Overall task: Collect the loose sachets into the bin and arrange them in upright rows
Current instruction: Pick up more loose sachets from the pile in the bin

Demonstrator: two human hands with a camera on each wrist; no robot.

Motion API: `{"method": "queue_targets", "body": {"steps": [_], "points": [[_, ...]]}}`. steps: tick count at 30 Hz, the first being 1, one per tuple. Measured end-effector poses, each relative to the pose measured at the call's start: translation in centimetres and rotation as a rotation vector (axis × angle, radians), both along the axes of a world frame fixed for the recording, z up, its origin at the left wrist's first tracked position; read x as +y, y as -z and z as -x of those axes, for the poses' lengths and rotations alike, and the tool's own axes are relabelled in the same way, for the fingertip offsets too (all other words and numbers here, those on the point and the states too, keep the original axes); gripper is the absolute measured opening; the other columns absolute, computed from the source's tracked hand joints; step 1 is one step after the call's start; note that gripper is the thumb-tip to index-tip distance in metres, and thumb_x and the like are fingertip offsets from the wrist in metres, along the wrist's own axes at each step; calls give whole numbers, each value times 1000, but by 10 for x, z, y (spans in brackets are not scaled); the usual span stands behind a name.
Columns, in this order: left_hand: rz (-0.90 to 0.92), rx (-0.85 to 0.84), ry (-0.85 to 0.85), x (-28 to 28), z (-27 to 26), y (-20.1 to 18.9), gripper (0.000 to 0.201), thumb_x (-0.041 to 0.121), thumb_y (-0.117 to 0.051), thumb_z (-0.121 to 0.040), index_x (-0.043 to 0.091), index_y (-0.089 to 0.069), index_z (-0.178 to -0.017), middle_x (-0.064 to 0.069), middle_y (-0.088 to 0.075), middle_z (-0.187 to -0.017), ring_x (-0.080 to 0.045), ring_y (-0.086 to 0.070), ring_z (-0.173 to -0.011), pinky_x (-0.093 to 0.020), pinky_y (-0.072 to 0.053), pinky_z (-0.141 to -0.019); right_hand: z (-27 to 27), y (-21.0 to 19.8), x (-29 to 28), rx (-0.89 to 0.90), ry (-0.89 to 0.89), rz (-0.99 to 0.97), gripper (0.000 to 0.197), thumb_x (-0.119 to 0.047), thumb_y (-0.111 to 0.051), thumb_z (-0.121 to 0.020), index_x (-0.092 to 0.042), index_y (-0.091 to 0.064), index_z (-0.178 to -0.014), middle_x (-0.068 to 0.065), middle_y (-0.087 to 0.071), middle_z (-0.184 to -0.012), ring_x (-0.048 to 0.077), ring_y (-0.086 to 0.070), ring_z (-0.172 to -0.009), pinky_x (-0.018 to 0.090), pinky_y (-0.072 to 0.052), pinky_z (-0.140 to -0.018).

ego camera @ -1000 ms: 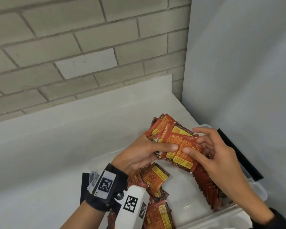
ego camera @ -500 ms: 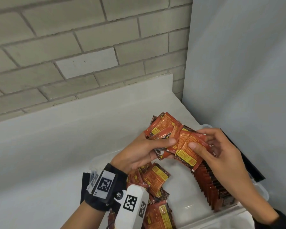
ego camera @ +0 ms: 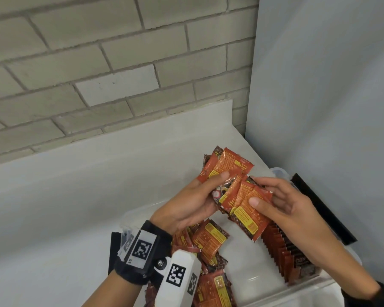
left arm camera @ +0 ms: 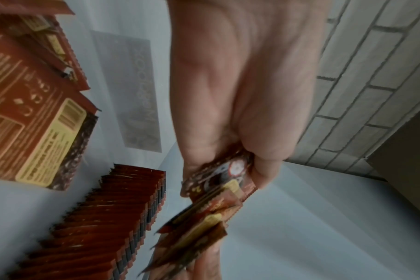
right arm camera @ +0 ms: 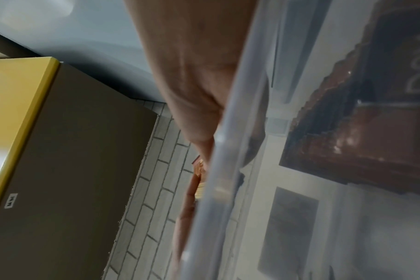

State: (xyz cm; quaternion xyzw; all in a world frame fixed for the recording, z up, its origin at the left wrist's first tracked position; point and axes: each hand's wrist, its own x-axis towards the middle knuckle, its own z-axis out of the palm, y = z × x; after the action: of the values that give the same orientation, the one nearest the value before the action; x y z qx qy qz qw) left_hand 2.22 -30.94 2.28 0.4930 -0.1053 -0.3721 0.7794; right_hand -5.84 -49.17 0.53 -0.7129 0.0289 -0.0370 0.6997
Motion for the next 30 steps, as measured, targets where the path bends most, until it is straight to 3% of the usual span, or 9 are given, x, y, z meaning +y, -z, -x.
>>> {"method": "queue_targets", "body": {"steps": [3,7,9,12,15,19,23,25,30], "points": [[-35,-46,35,0,1,2,40,29,-54,-90,16,-51,-128,-13,-56,-135,-26,-53,-125,-40,-39,-109,0,0,0,19,-4,-4,43,-31,-72,-68,-21,-61,-108,-10,-72,-102,7,-68,-96,20,-56,-76],[-12,-75,89,2,1,3,49,39,-66,-79,25,-56,-124,-10,-55,-135,-26,-50,-128,-40,-38,-110,0,-2,-1,14,10,-47,38,-24,-71,-68,-15,-59,-104,-2,-74,-98,13,-70,-91,19,-56,-71],[33,-63,105,2,1,0,58,44,-71,-75,21,-55,-126,-6,-59,-132,-23,-52,-127,-34,-40,-108,0,-2,-3,-20,58,-45,40,-23,-72,-68,-16,-60,-106,-3,-73,-101,11,-69,-93,19,-55,-73],[119,56,131,3,-1,-3,75,52,-72,-74,14,-48,-134,-12,-53,-138,-27,-45,-132,-36,-34,-112,0,-2,-3,-39,84,-40,45,-24,-72,-68,-20,-60,-111,-8,-71,-106,7,-67,-98,17,-55,-75],[138,102,139,5,-2,-4,69,49,-68,-80,12,-49,-135,-14,-52,-139,-27,-47,-131,-35,-35,-112,1,-4,-3,-45,69,-58,48,-21,-70,-70,-22,-58,-117,-14,-69,-107,5,-66,-99,16,-54,-73],[105,100,157,7,-3,-3,65,43,-68,-82,9,-48,-134,-16,-52,-138,-28,-50,-128,-36,-38,-110,2,-6,-3,-47,35,-57,51,-22,-69,-73,-25,-56,-122,-9,-69,-109,7,-67,-100,17,-54,-74],[99,119,212,9,-2,-3,59,39,-69,-82,9,-53,-130,-15,-55,-134,-28,-52,-125,-37,-40,-108,5,-8,-2,-36,-19,-61,50,-34,-72,-72,-23,-59,-119,-10,-70,-109,7,-67,-101,16,-54,-74],[84,105,233,9,-1,-2,63,37,-69,-83,7,-48,-134,-16,-53,-136,-28,-50,-127,-38,-40,-108,5,-8,-1,-18,-51,-58,50,-38,-76,-73,-23,-60,-118,-7,-71,-109,9,-67,-101,17,-54,-74],[89,72,195,8,-2,-3,75,27,-75,-79,-1,-39,-138,-21,-46,-142,-29,-49,-127,-38,-39,-109,4,-7,-1,9,-55,-86,36,-19,-67,-72,-13,-62,-107,-3,-73,-100,11,-69,-94,16,-53,-71]]}}
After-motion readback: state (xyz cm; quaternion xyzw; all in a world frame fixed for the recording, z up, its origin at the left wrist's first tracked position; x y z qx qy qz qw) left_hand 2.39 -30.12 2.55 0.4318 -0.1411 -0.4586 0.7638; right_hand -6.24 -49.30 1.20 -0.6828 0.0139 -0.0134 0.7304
